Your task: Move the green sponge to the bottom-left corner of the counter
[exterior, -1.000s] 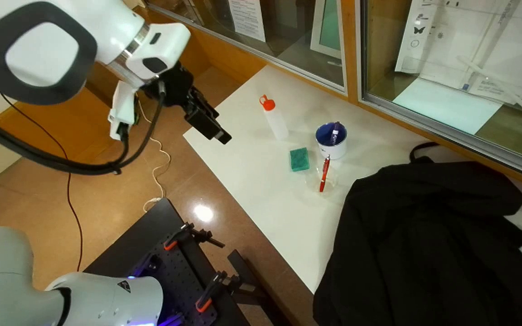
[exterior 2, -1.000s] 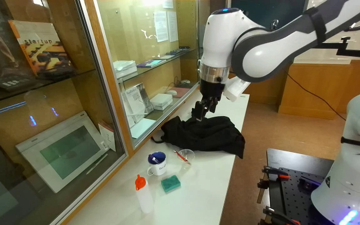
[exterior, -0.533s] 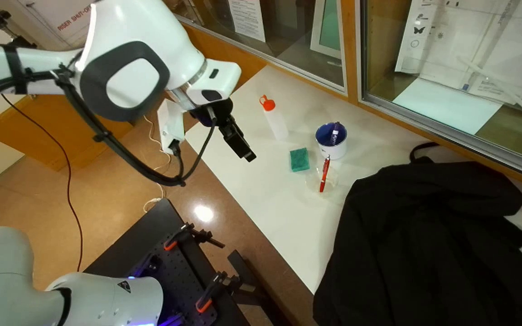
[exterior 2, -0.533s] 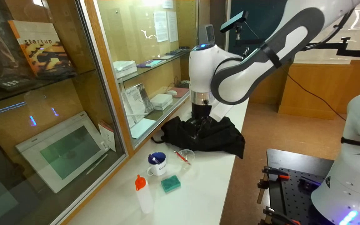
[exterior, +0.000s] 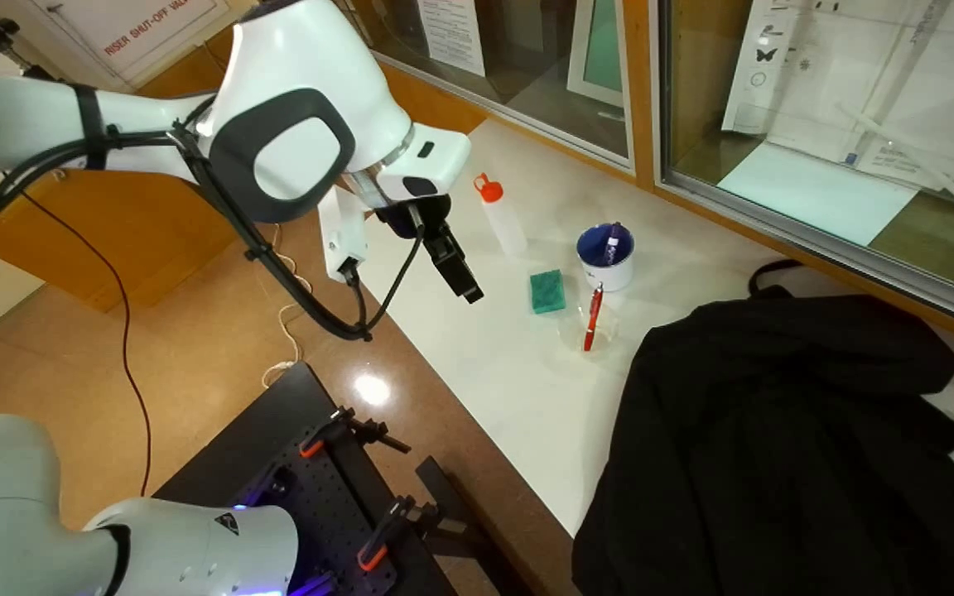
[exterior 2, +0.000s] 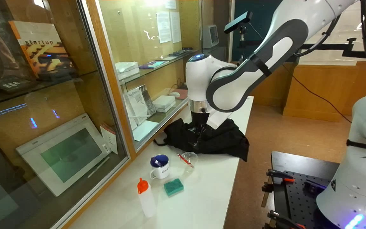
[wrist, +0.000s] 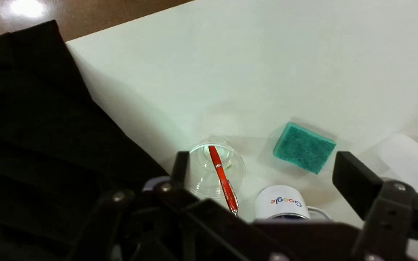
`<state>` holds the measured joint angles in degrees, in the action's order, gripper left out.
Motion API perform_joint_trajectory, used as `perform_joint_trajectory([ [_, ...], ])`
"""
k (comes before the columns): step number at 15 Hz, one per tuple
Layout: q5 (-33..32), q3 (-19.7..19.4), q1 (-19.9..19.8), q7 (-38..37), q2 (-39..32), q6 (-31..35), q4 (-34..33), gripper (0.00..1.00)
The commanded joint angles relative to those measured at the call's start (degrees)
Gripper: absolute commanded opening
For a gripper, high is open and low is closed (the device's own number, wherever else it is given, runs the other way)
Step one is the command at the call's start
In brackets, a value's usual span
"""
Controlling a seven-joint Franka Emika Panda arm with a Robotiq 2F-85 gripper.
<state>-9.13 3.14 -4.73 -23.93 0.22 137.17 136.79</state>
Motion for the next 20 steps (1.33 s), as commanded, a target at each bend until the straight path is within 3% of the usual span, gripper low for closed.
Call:
perform_joint_trajectory([
  [1, 4.5, -1.9, 1.4, 1.3, -4.6, 3.2, -1.5, 1.0],
  [8, 16.1, -1.2, 3.1, 6.8, -18.2, 19.6, -3.0, 1.0],
  [12, 22.1, 1.2, 2.2, 10.6, -26.1, 28.1, -5.7, 1.0],
  [15, 23.6, 1.7, 2.2, 11.1, -30.9, 29.5, -9.1, 1.0],
  [20, 22.9, -0.5, 3.6, 8.7, -36.9, 28.1, -14.8, 1.0],
])
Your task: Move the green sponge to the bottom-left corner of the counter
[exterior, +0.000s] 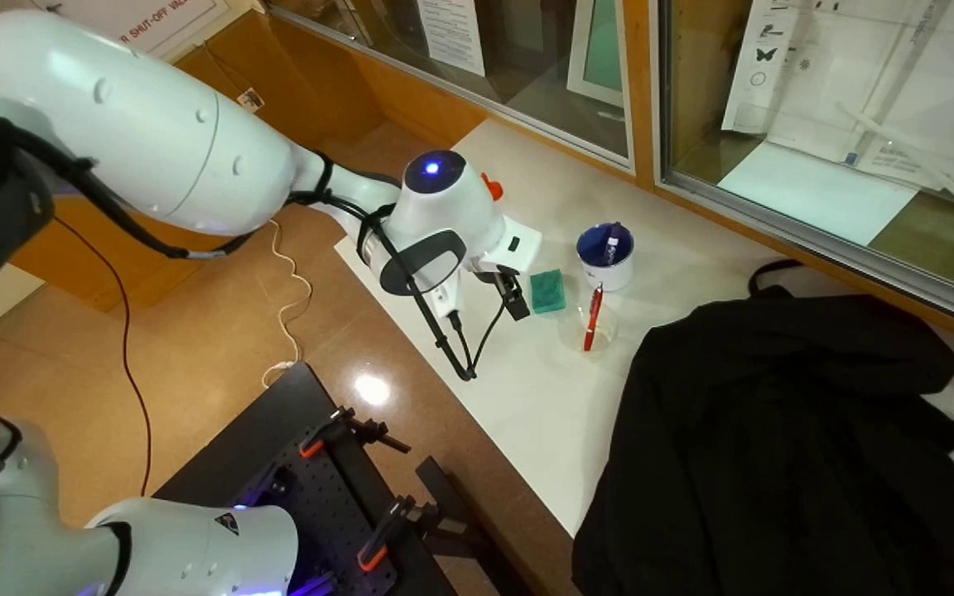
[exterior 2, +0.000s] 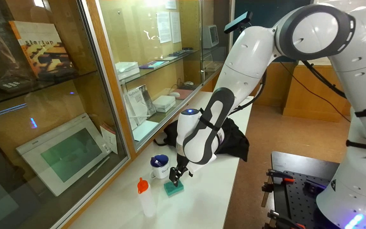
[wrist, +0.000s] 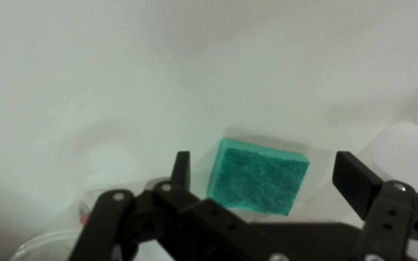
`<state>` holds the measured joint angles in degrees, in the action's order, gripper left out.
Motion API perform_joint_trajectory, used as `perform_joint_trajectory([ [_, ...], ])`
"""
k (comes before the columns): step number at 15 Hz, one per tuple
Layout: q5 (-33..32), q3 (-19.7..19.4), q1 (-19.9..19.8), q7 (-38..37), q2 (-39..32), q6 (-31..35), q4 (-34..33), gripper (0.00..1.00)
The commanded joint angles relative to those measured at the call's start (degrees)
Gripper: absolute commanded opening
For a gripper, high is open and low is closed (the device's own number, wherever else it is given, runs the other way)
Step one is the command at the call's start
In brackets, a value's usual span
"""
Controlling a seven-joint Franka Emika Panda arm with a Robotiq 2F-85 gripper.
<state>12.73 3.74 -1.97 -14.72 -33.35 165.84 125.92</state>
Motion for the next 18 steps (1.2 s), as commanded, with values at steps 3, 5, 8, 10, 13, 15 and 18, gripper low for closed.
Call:
perform_joint_trajectory([
  [3, 0.9, -1.9, 1.2, -1.0, -6.2, -1.2, -7.0, 1.0],
  [5, 0.8, -2.2, 1.4, -1.3, -8.0, -1.7, -9.0, 1.0],
  [8, 0.8, -2.7, 1.5, -1.5, -10.5, -2.5, -11.8, 0.66],
  [10, 0.8, -2.9, 1.6, -1.6, -12.0, -3.1, -13.4, 0.52],
  [13, 0.8, -3.1, 1.7, -1.7, -13.6, -3.5, -15.2, 0.27],
  [15, 0.7, -3.2, 1.9, -1.8, -13.8, -3.9, -15.8, 0.14],
  [18, 0.5, -3.3, 2.4, -1.7, -13.0, -4.0, -15.4, 0.0],
])
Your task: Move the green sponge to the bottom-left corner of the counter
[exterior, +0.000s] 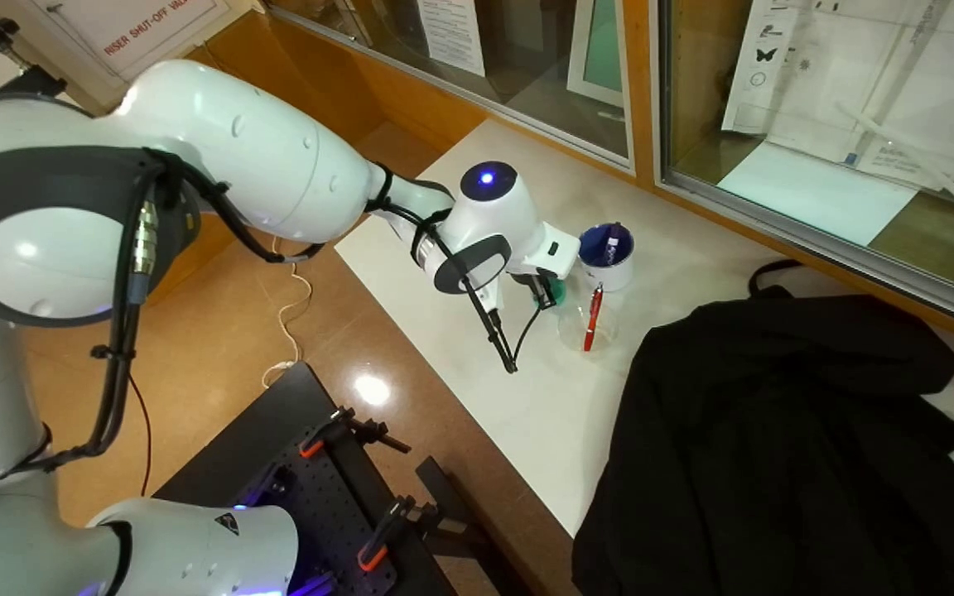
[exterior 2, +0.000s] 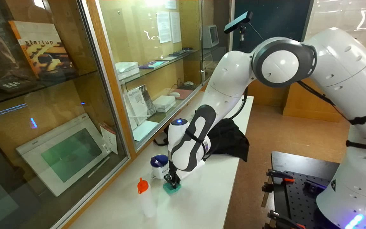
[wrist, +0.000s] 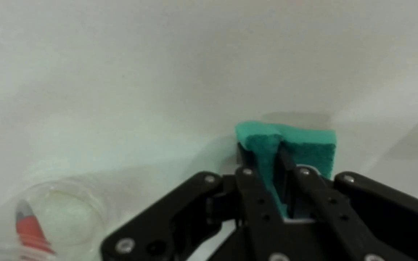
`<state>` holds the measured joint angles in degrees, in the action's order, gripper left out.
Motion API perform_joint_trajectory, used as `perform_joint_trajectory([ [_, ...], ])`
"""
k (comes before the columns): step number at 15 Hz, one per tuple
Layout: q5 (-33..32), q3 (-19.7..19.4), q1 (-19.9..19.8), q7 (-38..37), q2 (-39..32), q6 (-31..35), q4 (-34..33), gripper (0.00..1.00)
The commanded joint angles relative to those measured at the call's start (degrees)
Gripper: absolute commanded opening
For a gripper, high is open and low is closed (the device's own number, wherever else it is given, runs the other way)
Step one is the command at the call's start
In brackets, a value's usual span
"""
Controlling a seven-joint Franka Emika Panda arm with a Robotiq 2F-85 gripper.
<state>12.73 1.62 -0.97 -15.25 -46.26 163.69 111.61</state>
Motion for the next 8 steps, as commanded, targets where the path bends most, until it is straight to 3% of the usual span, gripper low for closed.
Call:
perform_joint_trajectory([
  [1, 0.3, -1.4, 1.8, -1.2, 0.6, -2.0, -0.4, 0.0],
  [4, -1.6, -2.7, 4.1, -0.6, 4.9, -4.4, 4.4, 0.01],
  [8, -5.2, -1.5, 6.2, 2.3, 11.1, -10.4, 10.8, 0.02],
])
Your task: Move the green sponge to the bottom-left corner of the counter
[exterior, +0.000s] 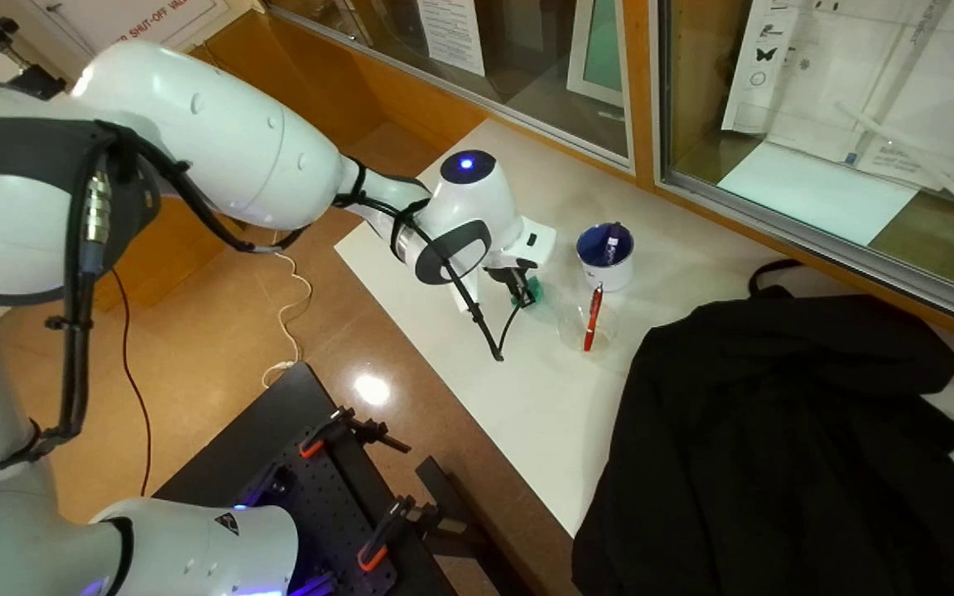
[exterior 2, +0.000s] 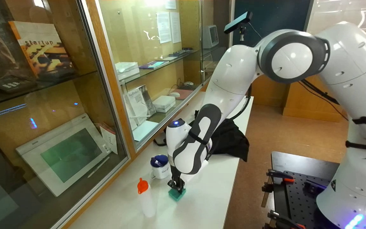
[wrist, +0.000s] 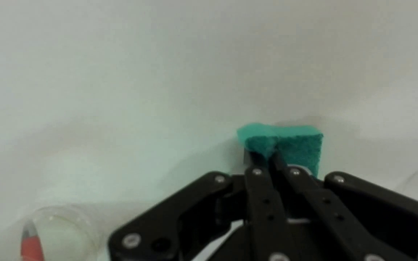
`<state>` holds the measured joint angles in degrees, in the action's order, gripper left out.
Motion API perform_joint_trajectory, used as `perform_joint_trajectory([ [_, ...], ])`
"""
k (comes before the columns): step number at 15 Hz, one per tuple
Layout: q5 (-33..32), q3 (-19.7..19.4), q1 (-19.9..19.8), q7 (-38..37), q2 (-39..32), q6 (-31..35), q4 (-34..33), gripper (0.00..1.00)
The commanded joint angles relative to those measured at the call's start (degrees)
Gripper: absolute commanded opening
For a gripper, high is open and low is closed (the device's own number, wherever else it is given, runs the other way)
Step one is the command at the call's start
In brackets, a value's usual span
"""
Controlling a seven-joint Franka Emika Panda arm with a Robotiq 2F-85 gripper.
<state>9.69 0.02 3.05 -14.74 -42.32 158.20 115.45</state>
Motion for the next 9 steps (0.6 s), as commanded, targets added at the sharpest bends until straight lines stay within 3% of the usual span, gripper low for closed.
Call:
perform_joint_trajectory([
  [1, -3.2, 0.3, 3.2, 2.0, 8.9, -6.5, 8.6, 0.02],
  [5, -7.2, 2.8, 6.2, 4.3, 14.5, -9.9, 13.5, 0.02],
  [9, -9.1, 7.2, 8.1, 9.1, 14.7, -8.4, 12.4, 0.02],
])
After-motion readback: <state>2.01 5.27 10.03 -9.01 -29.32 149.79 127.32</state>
